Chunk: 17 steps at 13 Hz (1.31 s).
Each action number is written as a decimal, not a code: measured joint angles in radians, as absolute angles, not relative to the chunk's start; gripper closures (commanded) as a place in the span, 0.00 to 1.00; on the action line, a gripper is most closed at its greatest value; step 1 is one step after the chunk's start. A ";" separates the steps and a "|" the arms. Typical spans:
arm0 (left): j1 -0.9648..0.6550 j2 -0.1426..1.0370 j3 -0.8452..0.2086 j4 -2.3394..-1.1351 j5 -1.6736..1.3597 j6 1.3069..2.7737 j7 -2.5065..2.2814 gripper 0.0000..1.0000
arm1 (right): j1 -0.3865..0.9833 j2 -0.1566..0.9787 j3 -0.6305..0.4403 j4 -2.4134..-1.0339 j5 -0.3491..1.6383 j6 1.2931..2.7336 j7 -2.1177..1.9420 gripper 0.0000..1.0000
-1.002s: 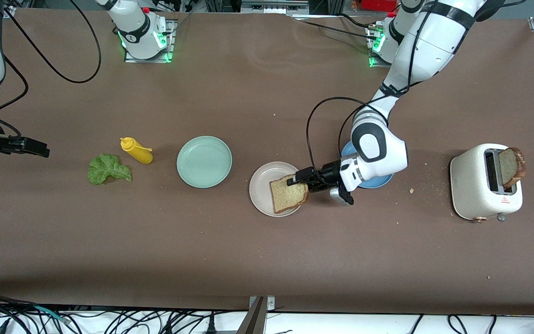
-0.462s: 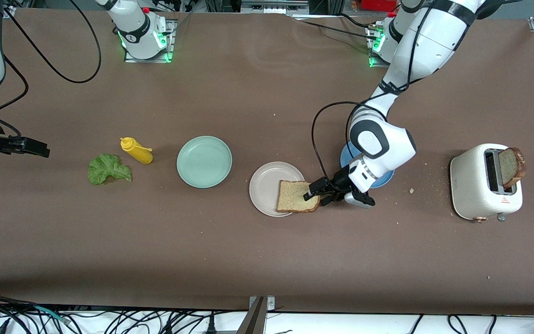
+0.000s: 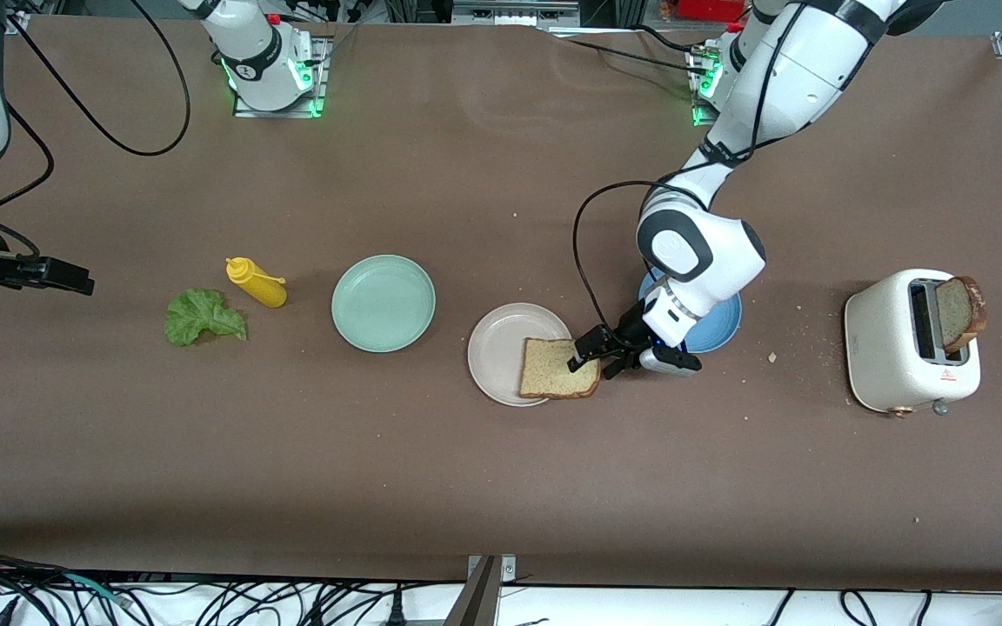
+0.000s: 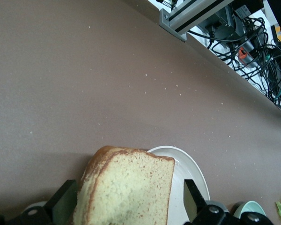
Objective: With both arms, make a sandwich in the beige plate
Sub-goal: 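Lower the bread onto the beige plate and open the left gripper, then raise the left gripper back toward the toaster while the right gripper reaches the mustard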
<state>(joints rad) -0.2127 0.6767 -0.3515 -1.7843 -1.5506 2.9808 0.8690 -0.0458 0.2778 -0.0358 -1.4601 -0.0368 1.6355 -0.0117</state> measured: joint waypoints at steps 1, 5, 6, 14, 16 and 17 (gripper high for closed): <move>-0.211 0.676 -0.371 -1.784 -1.576 3.006 0.868 0.00 | -0.047 0.278 -0.036 -1.460 -0.037 1.636 -0.012 0.01; -0.211 0.676 -0.421 -1.784 -1.636 3.070 0.865 0.00 | -0.050 0.278 -0.036 -1.460 -0.037 1.636 -0.012 0.01; -0.211 0.676 -0.421 -1.784 -1.641 3.071 0.862 0.00 | -0.050 0.278 -0.036 -1.460 -0.037 1.636 -0.012 0.01; -0.074 0.560 -0.420 -1.841 -1.649 3.086 0.863 0.00 | -0.068 0.278 -0.036 -1.461 -0.037 1.632 -0.073 0.01; -0.036 0.513 -0.419 -1.910 -1.649 3.087 0.874 0.00 | -0.078 0.284 -0.036 -1.468 -0.037 1.633 -0.138 0.01; -0.012 0.490 -0.418 -1.940 -1.648 3.088 0.895 0.00 | -0.081 0.290 -0.036 -1.474 -0.034 1.637 -0.170 0.01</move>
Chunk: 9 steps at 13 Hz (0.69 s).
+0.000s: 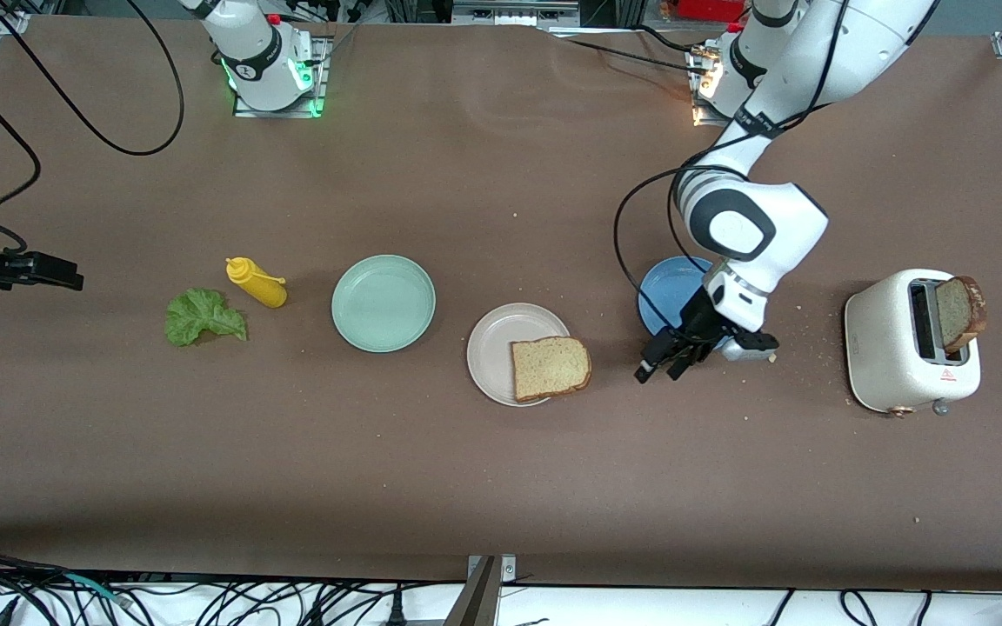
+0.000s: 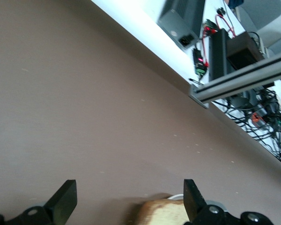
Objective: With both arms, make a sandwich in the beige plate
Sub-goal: 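Raise the left gripper back toward the toaster while the right gripper reaches the mustard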
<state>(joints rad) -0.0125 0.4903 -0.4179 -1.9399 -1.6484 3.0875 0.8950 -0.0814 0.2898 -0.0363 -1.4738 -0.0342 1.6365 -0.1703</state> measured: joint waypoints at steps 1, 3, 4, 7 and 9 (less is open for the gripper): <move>0.013 0.471 -0.418 -1.963 -1.645 3.088 0.929 0.00 | -0.082 0.297 -0.036 -1.483 -0.024 1.644 -0.191 0.01; 0.067 0.452 -0.418 -1.992 -1.596 3.085 0.993 0.00 | -0.082 0.308 -0.035 -1.521 0.024 1.677 -0.265 0.01; 0.096 0.450 -0.419 -2.000 -1.560 3.080 1.028 0.00 | -0.082 0.311 -0.035 -1.548 0.061 1.697 -0.347 0.01; 0.224 0.450 -0.429 -2.023 -1.415 3.039 1.139 0.00 | -0.085 0.310 -0.048 -1.647 0.149 1.741 -0.644 0.01; 0.327 0.450 -0.432 -2.035 -1.288 2.984 1.187 0.00 | -0.088 0.310 -0.067 -1.717 0.222 1.757 -0.873 0.01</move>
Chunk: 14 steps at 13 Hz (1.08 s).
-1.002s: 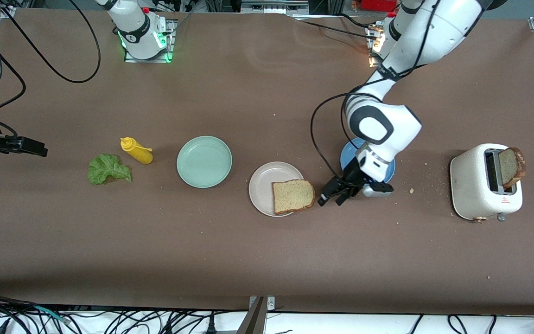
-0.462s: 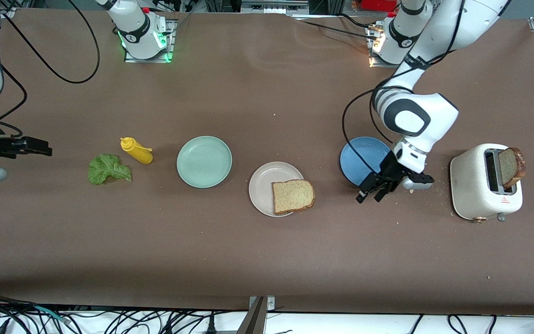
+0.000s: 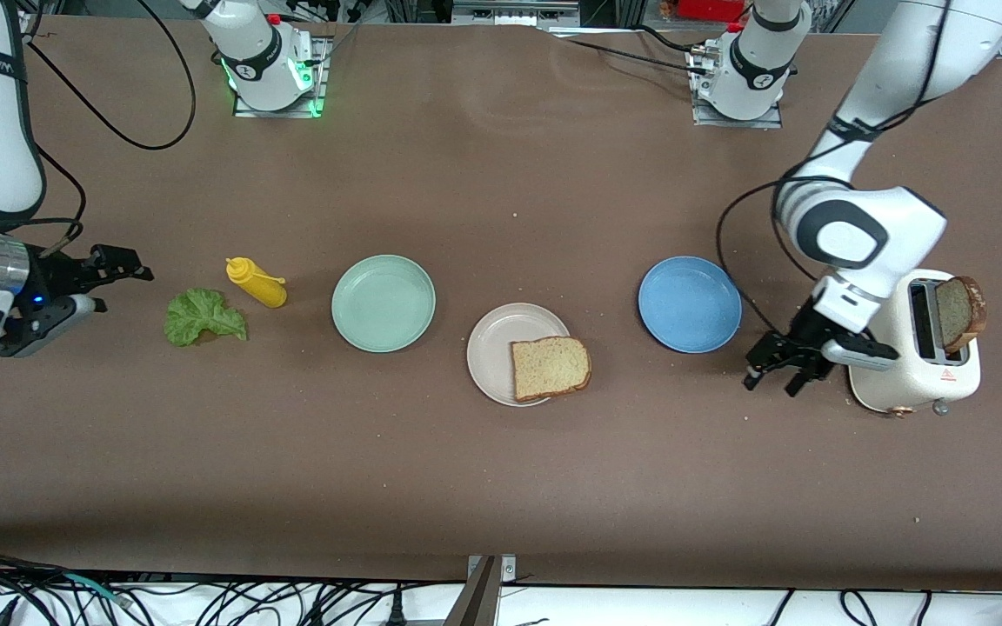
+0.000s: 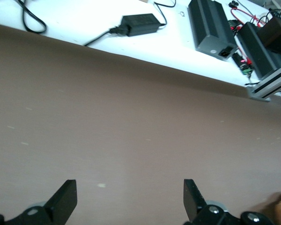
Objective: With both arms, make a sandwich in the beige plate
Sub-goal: 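Raise the left gripper back toward the toaster while the right gripper reaches the mustard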
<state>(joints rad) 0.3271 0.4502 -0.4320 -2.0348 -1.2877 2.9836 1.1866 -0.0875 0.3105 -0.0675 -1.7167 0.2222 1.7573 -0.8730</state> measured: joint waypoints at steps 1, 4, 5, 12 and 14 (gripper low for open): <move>0.375 0.450 -0.432 -2.035 -1.215 2.943 1.194 0.00 | -0.088 0.311 -0.084 -1.755 0.267 1.758 -1.001 0.01; 0.504 0.422 -0.414 -2.032 -1.054 2.763 1.178 0.00 | -0.090 0.314 -0.148 -1.895 0.401 1.811 -1.394 0.02; 0.522 0.389 -0.396 -2.035 -1.039 2.696 1.133 0.00 | -0.092 0.316 -0.163 -1.932 0.450 1.834 -1.522 0.02; 0.488 0.143 -0.382 -2.031 -0.424 2.379 0.457 0.00 | -0.092 0.353 -0.172 -2.119 0.787 1.997 -2.020 0.03; 0.488 0.089 -0.377 -1.942 -0.232 2.159 0.341 0.00 | -0.092 0.396 -0.172 -2.158 0.902 2.024 -2.170 0.03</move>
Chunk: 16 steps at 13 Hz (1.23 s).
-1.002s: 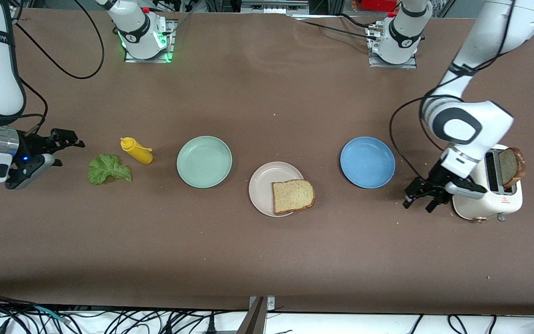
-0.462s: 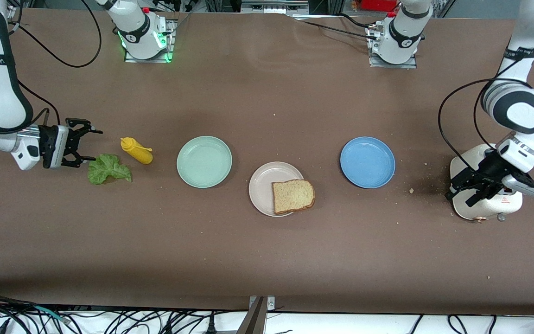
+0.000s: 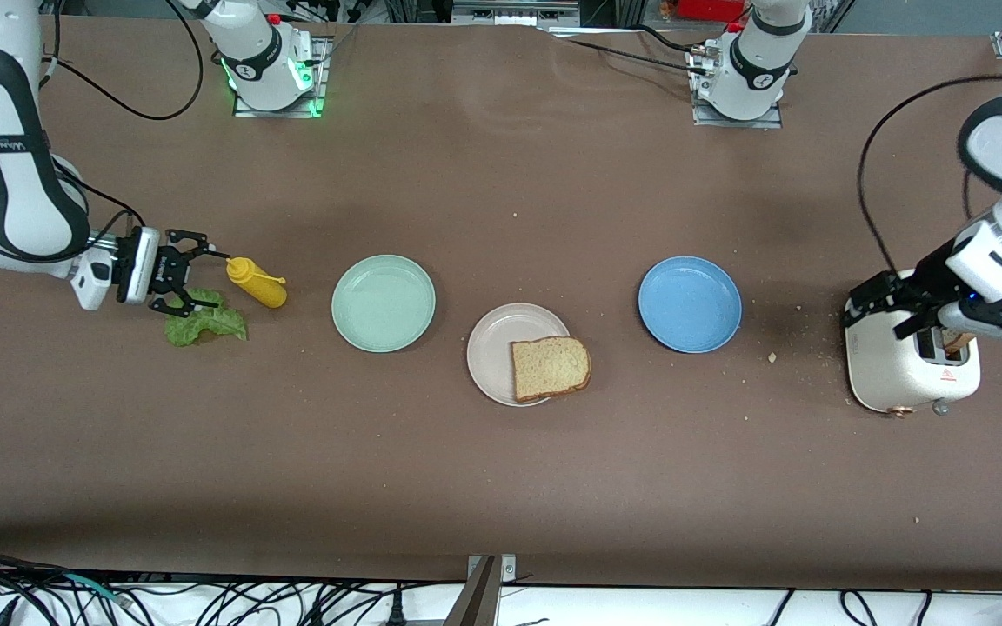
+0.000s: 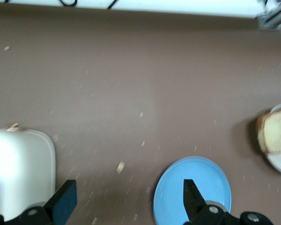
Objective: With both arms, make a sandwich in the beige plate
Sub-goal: 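Raise the left gripper back toward the toaster while the right gripper reaches the mustard, then grasp the yellow mustard bottle with the right gripper and lift it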
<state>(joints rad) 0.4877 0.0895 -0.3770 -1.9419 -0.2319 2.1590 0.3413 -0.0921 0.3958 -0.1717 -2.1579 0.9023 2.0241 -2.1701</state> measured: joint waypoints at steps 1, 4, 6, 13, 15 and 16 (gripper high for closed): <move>0.483 0.073 -0.373 -1.895 -0.164 2.057 0.320 0.00 | -0.092 0.415 -0.172 -2.166 0.933 2.029 -2.215 0.05; 0.372 0.062 -0.260 -1.782 -0.017 1.831 0.270 0.00 | -0.092 0.448 -0.171 -2.190 1.021 2.029 -2.303 0.08; 0.235 0.062 -0.141 -1.707 0.046 1.704 0.198 0.00 | -0.091 0.453 -0.170 -2.201 1.045 2.029 -2.335 0.08; 0.174 0.064 -0.116 -1.615 0.038 1.644 0.047 0.00 | -0.054 0.456 -0.158 -2.202 1.123 2.039 -2.339 0.37; 0.172 0.067 -0.116 -1.615 0.038 1.643 0.003 0.00 | -0.050 0.457 -0.158 -2.202 1.139 2.041 -2.340 0.79; 0.171 0.069 -0.116 -1.615 0.038 1.643 -0.005 0.00 | -0.046 0.457 -0.158 -2.202 1.148 2.044 -2.342 1.00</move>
